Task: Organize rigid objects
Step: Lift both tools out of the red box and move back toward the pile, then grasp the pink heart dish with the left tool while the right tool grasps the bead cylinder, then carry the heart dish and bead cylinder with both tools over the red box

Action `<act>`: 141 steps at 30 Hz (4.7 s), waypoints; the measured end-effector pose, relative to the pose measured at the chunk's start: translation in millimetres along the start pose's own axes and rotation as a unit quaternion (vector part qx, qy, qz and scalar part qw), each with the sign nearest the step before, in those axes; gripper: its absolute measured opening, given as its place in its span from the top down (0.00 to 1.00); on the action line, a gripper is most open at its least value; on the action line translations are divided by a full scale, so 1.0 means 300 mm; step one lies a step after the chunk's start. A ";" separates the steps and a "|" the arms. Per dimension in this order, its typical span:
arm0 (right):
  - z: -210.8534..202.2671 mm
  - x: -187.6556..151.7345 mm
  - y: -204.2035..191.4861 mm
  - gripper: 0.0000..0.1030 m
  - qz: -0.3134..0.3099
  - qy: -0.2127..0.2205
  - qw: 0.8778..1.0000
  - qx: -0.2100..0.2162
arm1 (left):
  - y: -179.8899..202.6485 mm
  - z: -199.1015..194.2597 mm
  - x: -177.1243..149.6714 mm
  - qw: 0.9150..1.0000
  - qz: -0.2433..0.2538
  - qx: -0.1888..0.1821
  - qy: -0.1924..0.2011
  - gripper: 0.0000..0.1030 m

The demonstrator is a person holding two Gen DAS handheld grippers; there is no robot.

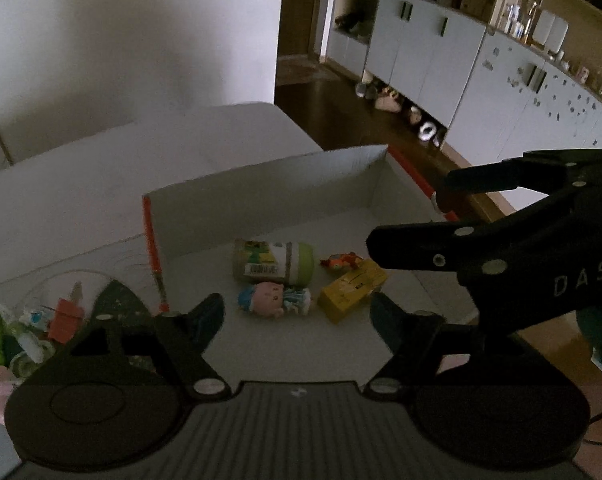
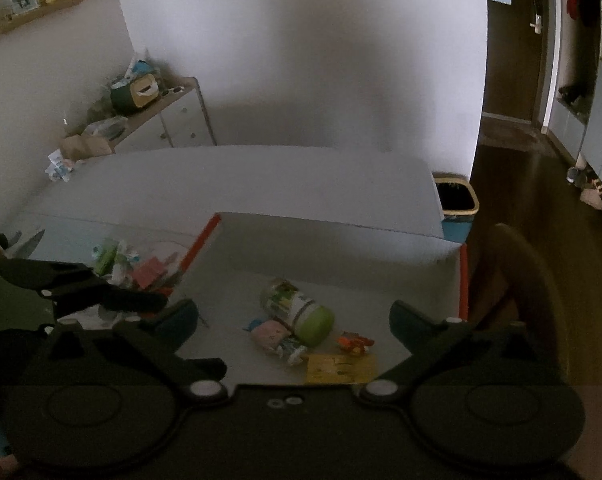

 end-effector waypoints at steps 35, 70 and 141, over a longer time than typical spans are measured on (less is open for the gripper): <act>0.082 -0.050 -0.660 0.01 -0.028 0.031 0.999 0.011 | -0.701 -0.220 -0.353 0.996 -0.031 0.040 0.076 0.18; 0.573 0.086 -0.987 0.03 0.059 -0.075 0.995 -0.020 | -1.096 0.072 -0.542 0.998 -0.011 0.054 0.025 0.18; 0.434 0.093 -0.851 0.33 0.126 -0.071 0.987 -0.064 | -0.929 0.015 -0.486 0.999 0.026 0.027 0.039 0.60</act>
Point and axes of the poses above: each gripper's, at about its wrist camera, not at the fingertips, and z roughly the way its jaws point, y to its right, x to its top, the point moved 2 cm from there along z, roughly the way its jaws point, and after that the axes turned 15 degrees about -y, right-handed, at the moved point
